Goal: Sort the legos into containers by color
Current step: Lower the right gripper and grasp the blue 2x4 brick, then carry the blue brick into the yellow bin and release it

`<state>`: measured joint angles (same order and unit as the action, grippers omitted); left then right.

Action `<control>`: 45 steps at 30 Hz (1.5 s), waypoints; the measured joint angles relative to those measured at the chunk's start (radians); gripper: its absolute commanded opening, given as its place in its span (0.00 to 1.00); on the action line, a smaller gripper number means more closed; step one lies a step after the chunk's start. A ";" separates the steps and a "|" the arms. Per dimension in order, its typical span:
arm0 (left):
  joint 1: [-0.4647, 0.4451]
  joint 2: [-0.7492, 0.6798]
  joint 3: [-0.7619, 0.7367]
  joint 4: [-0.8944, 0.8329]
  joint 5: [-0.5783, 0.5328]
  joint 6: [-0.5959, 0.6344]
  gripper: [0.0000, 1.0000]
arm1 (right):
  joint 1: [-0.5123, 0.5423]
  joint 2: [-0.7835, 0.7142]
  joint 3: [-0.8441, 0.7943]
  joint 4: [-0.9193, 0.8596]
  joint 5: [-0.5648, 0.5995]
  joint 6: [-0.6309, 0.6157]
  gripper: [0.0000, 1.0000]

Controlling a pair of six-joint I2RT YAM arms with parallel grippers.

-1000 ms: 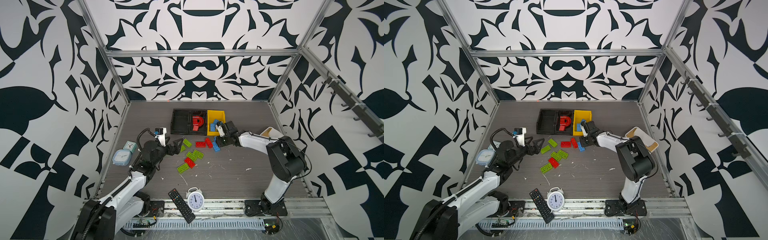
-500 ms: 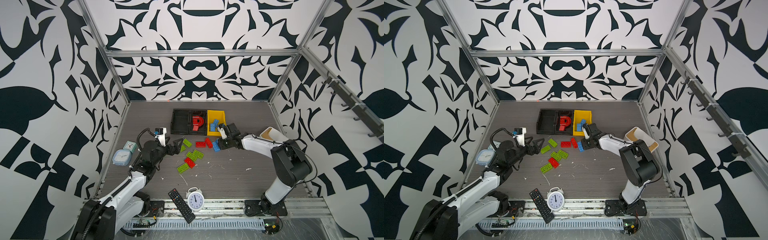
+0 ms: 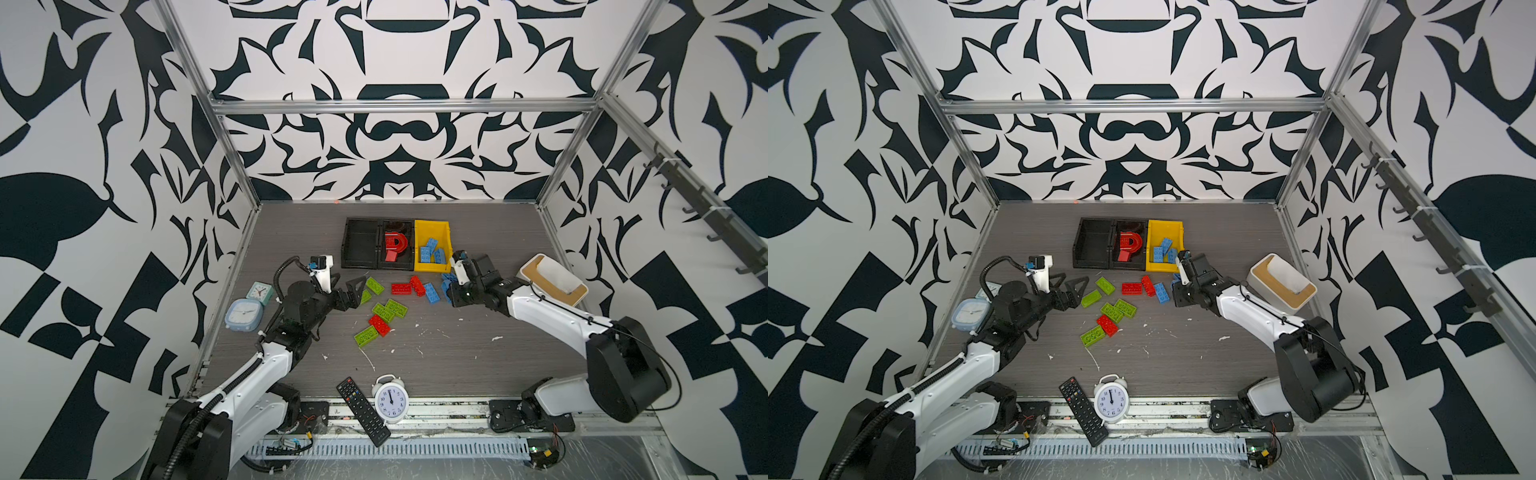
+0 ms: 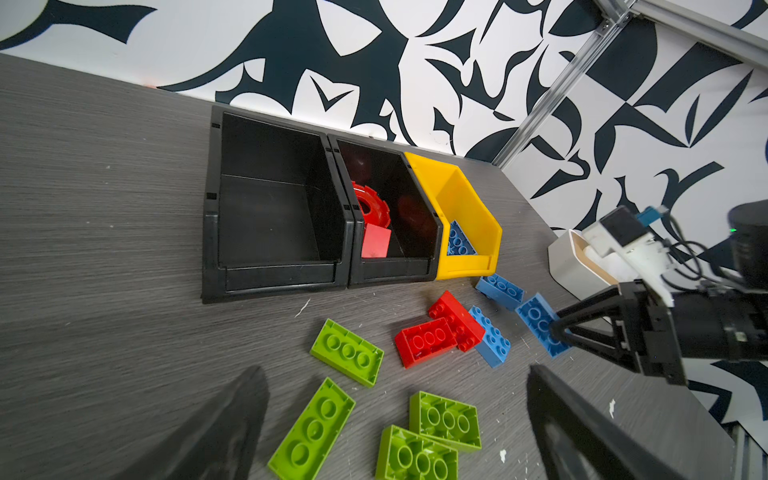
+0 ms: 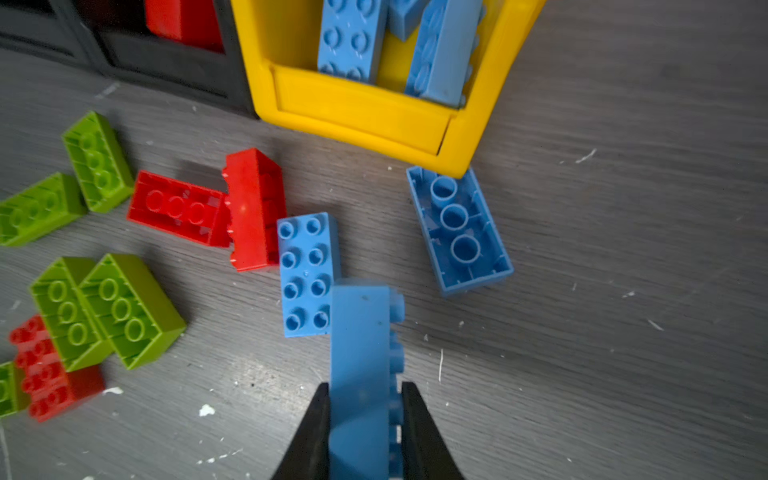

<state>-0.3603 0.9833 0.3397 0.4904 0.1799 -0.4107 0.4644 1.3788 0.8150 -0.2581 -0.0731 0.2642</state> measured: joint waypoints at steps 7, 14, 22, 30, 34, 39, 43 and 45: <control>0.000 0.003 0.000 0.000 0.000 0.000 1.00 | -0.012 0.060 0.131 -0.010 -0.024 -0.011 0.17; 0.000 0.003 0.000 0.000 0.000 0.000 1.00 | -0.080 0.193 0.312 -0.006 -0.046 -0.062 0.18; 0.000 0.005 0.000 0.000 0.000 0.006 1.00 | -0.183 0.340 0.505 -0.009 -0.066 -0.104 0.19; 0.000 0.005 0.000 0.000 0.000 0.008 1.00 | -0.186 0.473 0.653 -0.031 -0.087 -0.145 0.20; 0.000 0.005 0.000 -0.001 0.000 0.008 1.00 | -0.188 0.537 0.711 -0.039 -0.100 -0.156 0.21; 0.000 0.003 0.000 -0.001 0.000 0.011 1.00 | -0.188 0.585 0.736 -0.050 -0.108 -0.159 0.26; 0.000 0.000 0.000 -0.001 -0.001 0.011 1.00 | -0.188 0.593 0.736 -0.066 -0.111 -0.160 0.37; 0.000 0.000 0.000 -0.001 -0.001 0.011 1.00 | -0.188 0.592 0.737 -0.068 -0.111 -0.164 0.45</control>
<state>-0.3603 0.9829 0.3397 0.4892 0.1791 -0.3996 0.2760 1.9713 1.5520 -0.3256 -0.1837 0.1005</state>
